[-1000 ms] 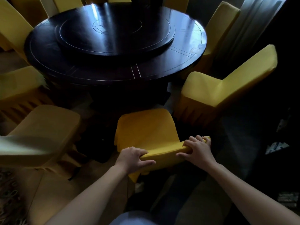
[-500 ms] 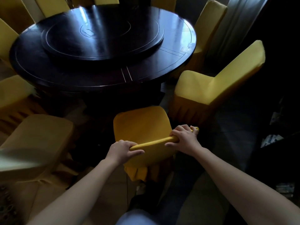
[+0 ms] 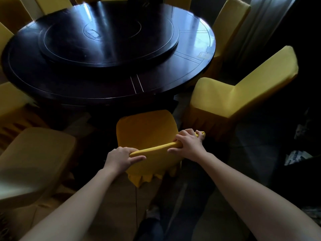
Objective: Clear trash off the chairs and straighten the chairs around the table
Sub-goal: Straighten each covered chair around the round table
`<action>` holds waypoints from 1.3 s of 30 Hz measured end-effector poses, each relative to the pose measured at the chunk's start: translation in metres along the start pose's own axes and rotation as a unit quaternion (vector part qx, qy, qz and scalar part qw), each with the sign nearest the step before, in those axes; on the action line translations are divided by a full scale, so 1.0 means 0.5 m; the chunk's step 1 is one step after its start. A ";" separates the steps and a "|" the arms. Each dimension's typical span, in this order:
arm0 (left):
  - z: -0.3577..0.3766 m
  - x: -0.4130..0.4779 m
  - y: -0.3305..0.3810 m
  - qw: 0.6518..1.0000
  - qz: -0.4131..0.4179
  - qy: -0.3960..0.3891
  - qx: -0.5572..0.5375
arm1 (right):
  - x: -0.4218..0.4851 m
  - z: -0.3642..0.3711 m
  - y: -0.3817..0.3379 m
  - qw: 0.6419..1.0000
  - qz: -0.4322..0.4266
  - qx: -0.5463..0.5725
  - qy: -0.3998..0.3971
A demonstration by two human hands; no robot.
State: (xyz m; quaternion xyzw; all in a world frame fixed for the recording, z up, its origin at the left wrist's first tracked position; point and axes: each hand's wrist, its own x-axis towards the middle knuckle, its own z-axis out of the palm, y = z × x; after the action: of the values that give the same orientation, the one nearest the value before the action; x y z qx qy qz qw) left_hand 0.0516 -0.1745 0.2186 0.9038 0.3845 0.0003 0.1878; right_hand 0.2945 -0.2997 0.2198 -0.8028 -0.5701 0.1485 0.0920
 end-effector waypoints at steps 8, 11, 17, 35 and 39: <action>-0.029 0.090 -0.062 1.000 -0.011 0.007 -0.011 | 0.121 -0.011 -0.019 1.000 -0.001 0.000 -0.002; -0.039 0.119 -0.085 1.000 -0.013 0.015 -0.017 | 0.156 -0.010 -0.026 1.000 -0.007 -0.006 0.001; -0.062 0.181 -0.102 0.999 -0.026 0.013 -0.020 | 0.238 -0.033 -0.026 0.999 -0.008 -0.018 -0.035; -0.082 0.278 -0.121 0.999 -0.032 -0.015 -0.038 | 0.328 -0.059 -0.020 0.998 0.016 -0.021 -0.051; -0.081 0.276 -0.125 0.999 -0.027 -0.014 -0.035 | 0.315 -0.052 -0.031 0.998 0.047 -0.011 -0.040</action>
State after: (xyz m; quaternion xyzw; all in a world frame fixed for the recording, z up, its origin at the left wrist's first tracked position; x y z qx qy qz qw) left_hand 0.0994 -0.0251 0.2149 0.8857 0.4063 -0.0040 0.2245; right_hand 0.3378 -0.1455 0.2283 -0.8232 -0.5362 0.1787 0.0533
